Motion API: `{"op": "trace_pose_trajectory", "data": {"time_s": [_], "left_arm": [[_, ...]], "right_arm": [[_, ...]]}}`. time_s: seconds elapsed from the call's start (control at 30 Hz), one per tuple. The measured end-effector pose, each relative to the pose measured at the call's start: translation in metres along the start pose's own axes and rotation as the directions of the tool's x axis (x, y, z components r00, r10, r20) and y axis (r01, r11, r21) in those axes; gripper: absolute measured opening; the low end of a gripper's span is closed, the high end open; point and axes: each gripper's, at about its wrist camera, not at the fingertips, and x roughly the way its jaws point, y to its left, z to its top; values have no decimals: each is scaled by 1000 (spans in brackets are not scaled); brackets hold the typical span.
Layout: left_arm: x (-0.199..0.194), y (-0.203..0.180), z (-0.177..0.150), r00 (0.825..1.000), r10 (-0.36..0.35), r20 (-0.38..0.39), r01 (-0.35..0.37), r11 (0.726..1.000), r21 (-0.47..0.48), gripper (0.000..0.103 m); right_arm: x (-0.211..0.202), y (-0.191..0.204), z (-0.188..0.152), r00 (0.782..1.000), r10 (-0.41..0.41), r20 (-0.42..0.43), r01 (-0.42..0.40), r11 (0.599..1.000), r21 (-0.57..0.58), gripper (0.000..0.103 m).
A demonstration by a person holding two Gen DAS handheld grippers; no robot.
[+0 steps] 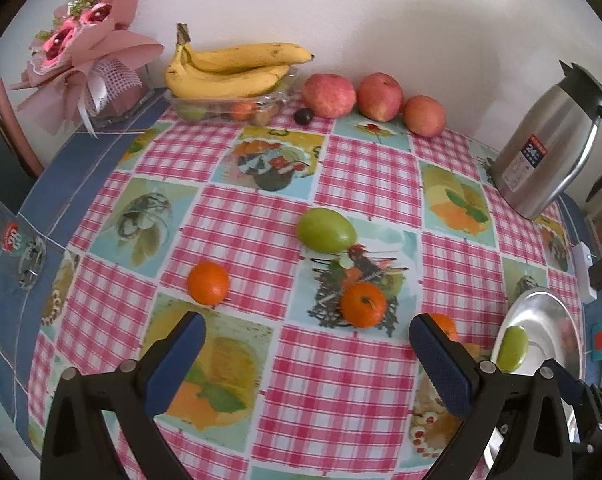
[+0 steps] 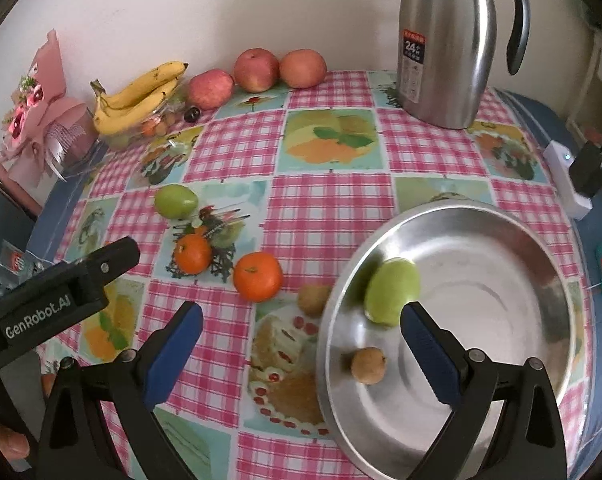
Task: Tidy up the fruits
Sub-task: 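Move both grippers from the bowl toward the loose fruit beside it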
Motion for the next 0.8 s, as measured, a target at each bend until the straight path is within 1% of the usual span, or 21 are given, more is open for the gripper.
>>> {"op": "trace_pose_trajectory", "data": {"time_s": [0.1,0.33,0.43,0.5,0.53,0.57,0.63,0.7,0.73,0.77,0.8], "left_arm": [[2,7,2,1000,7,-5,-7,1000,-9,103],[9,17,2,999,-24,-23,23,998,-54,103],[10,17,2,999,-48,-21,47,997,-63,103],[11,17,2,998,-60,-25,58,996,-71,103],[11,17,2,998,-64,-27,62,995,-74,103],[12,17,2,997,-71,-30,68,995,-76,103],[14,16,2,995,-92,-41,88,993,-76,103],[16,14,2,993,-106,-52,102,992,-69,103],[17,13,2,993,-107,-55,104,992,-66,103],[18,12,1,992,-110,-59,106,992,-62,103],[18,12,1,992,-110,-61,106,993,-59,103]], "right_arm": [[5,-3,3,1000,20,-6,-20,999,35,99],[11,-6,9,1000,-5,-1,5,999,33,99],[16,-5,9,1000,-13,-8,13,1000,24,96],[18,-2,9,1000,-22,-10,22,1000,7,88],[18,-1,10,1000,-27,-10,27,1000,-3,81],[19,2,10,999,-37,-13,36,999,-15,78],[21,4,11,999,-40,-24,39,999,-26,77],[26,7,11,998,-45,-43,43,998,-44,68],[28,9,11,997,-56,-54,53,997,-56,60],[30,11,10,996,-67,-61,63,996,-67,56],[33,13,10,995,-78,-70,72,994,-79,55]]}}
